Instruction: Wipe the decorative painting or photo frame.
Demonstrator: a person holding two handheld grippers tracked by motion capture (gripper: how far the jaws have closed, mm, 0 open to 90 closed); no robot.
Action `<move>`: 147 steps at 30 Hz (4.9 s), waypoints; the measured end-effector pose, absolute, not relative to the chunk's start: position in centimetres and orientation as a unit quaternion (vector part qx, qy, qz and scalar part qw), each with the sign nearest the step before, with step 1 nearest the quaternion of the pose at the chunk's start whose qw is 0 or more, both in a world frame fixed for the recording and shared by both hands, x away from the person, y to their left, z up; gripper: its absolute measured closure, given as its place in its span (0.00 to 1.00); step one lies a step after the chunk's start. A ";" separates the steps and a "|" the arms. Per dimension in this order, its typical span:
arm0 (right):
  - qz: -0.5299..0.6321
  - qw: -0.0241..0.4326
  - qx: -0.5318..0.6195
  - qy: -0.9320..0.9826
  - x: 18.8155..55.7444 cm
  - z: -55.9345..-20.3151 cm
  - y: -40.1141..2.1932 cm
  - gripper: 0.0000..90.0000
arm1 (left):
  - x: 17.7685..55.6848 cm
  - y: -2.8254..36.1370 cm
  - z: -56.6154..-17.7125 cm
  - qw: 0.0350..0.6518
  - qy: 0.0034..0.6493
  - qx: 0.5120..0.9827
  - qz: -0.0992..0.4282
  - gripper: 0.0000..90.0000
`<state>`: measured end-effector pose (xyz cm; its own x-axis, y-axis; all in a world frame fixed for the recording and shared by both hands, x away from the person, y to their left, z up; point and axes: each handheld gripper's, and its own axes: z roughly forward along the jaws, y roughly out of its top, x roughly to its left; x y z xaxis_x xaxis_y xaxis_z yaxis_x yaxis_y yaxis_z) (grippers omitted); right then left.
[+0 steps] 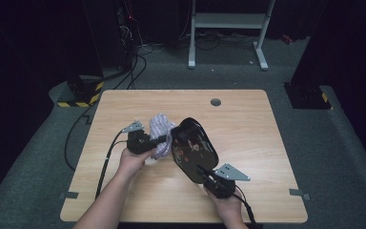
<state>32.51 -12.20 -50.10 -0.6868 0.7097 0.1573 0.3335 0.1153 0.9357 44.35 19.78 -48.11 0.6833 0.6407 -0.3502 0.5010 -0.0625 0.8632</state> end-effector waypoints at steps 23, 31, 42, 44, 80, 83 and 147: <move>0.560 0.172 0.365 0.724 32.4 -50.2 -12.3 0.89 | 44.0 18.0 -52.0 0.448 0.348 0.824 0.020 0.83; 0.561 0.171 0.364 0.724 32.4 -50.2 -12.3 0.89 | 44.7 19.4 -49.8 0.496 0.364 0.788 0.031 0.82; 0.561 0.170 0.365 0.723 32.4 -50.2 -12.4 0.89 | 45.4 19.8 -46.6 0.524 0.352 0.774 0.049 0.82; 0.560 0.169 0.365 0.724 32.4 -50.2 -12.3 0.89 | 45.5 19.7 -47.3 0.522 0.357 0.773 0.037 0.82; 0.557 0.177 0.374 0.721 32.3 -50.2 -12.5 0.89 | 45.0 18.8 -49.5 0.514 0.345 0.784 0.036 0.83; 0.556 0.178 0.373 0.721 32.3 -50.2 -12.4 0.89 | 44.8 19.3 -48.3 0.551 0.346 0.758 0.050 0.83; 0.554 0.176 0.364 0.728 32.3 -50.1 -12.3 0.74 | 37.0 26.3 -49.9 0.402 0.411 0.790 0.213 0.78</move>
